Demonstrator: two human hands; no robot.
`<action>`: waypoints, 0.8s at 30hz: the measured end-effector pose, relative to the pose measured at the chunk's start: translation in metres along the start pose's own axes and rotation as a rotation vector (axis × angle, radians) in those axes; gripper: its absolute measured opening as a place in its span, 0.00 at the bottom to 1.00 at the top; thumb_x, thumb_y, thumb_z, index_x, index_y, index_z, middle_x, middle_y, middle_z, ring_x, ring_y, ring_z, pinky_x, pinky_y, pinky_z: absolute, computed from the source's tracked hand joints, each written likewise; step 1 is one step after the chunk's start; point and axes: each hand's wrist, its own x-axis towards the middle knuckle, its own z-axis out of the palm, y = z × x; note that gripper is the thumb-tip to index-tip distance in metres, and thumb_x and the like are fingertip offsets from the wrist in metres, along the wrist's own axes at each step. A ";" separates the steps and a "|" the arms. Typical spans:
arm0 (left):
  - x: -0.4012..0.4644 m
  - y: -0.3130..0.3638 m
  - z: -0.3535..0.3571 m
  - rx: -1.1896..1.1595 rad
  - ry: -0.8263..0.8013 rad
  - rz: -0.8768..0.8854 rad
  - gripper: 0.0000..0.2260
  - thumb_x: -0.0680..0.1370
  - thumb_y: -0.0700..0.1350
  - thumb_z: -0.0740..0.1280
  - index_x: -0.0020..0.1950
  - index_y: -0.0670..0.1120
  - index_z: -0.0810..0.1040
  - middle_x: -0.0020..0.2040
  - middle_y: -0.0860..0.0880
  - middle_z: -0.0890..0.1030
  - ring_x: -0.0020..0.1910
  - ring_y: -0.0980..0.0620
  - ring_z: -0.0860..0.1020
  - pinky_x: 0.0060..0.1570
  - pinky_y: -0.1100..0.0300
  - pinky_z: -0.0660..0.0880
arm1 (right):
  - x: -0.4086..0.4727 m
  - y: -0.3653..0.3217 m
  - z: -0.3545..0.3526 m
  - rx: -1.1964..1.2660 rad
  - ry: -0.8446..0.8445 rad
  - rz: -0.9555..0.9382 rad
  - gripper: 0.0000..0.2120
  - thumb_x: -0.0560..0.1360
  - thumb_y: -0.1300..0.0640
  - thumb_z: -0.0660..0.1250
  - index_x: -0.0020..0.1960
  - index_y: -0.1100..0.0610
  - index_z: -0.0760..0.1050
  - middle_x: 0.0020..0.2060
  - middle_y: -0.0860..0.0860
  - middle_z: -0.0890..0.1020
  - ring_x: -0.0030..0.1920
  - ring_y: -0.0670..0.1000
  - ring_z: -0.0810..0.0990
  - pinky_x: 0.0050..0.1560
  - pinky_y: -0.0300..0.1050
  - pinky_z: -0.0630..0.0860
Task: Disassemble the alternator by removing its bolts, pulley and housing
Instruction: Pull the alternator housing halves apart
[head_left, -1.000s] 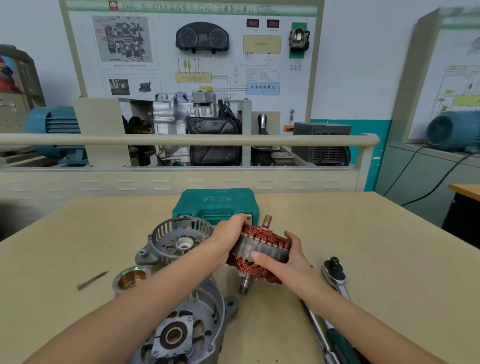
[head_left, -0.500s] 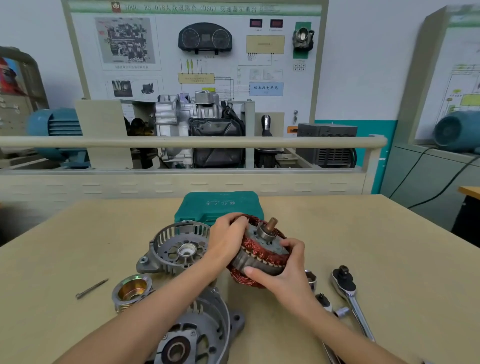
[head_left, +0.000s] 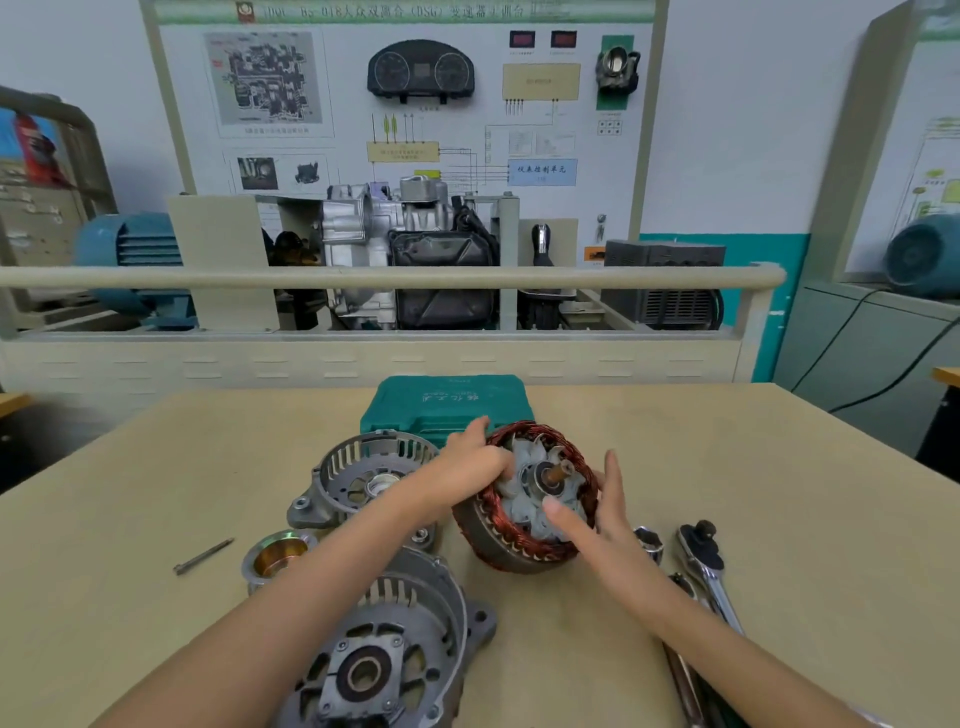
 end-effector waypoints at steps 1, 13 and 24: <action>-0.001 -0.002 -0.004 -0.026 -0.048 -0.051 0.33 0.72 0.40 0.65 0.75 0.46 0.57 0.67 0.40 0.69 0.62 0.41 0.74 0.60 0.47 0.74 | 0.003 -0.001 0.001 0.048 0.026 0.029 0.56 0.61 0.30 0.69 0.73 0.39 0.33 0.75 0.41 0.46 0.71 0.44 0.56 0.71 0.45 0.58; -0.005 0.018 -0.003 0.042 0.018 -0.192 0.13 0.77 0.39 0.66 0.56 0.43 0.64 0.50 0.42 0.76 0.44 0.46 0.77 0.49 0.47 0.76 | 0.014 -0.008 -0.010 0.382 -0.078 0.280 0.31 0.70 0.69 0.70 0.67 0.54 0.63 0.61 0.56 0.77 0.61 0.55 0.75 0.68 0.54 0.68; -0.012 0.009 0.001 0.180 0.053 0.000 0.17 0.75 0.39 0.69 0.60 0.42 0.67 0.55 0.45 0.74 0.53 0.48 0.74 0.49 0.57 0.74 | -0.008 -0.002 0.004 0.292 0.151 0.173 0.31 0.68 0.68 0.73 0.65 0.51 0.66 0.55 0.50 0.78 0.57 0.51 0.77 0.57 0.44 0.74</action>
